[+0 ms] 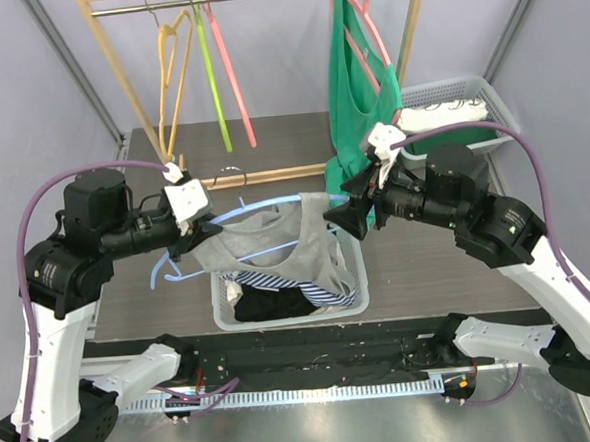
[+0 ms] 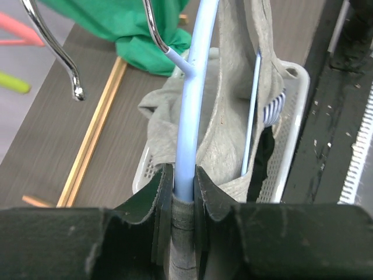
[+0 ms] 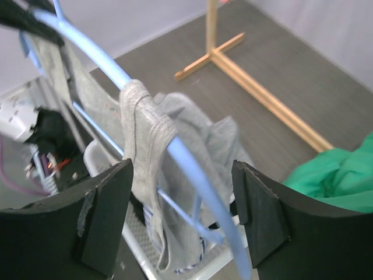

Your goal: Remove the tank top from the hanger

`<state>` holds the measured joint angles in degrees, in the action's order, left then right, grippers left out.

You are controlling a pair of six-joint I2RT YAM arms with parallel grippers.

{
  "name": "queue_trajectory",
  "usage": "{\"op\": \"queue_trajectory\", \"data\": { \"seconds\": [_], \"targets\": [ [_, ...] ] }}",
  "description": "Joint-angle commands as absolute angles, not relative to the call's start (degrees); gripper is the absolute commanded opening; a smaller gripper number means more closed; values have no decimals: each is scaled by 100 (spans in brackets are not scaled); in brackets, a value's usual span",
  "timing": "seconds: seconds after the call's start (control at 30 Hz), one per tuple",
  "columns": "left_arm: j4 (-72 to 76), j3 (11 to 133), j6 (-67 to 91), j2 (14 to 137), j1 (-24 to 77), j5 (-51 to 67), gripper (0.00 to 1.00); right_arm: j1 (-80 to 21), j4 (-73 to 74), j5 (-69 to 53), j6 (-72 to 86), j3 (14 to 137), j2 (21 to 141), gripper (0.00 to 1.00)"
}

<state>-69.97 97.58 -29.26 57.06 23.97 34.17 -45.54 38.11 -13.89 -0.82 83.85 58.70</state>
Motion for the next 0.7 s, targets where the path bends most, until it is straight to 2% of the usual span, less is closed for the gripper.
{"op": "queue_trajectory", "data": {
  "seconds": [0.0, 0.17, 0.27, 0.43, 0.67],
  "targets": [
    [-6030, 9563, -2197, 5608, 2391, 2629, 0, -4553, 2795, -195, 184, 8516, 5485, 79],
    [-5889, 9527, -2180, 5634, 2391, 2417, 0, -4553, 2374, 238, 728, 8166, 4932, 78],
    [-5897, 9536, -2197, 5643, 2391, 2408, 0, -4561, 1873, -526, 1317, 7499, 4606, 75],
    [-5933, 9562, -2197, 5651, 2391, 2531, 0, -4553, 1066, -1186, 2012, 6558, 4868, 70],
    [-6091, 9545, -2294, 5581, 2391, 2619, 0, -4553, 580, -1195, 1978, 6661, 5404, 68]
  ]
}}
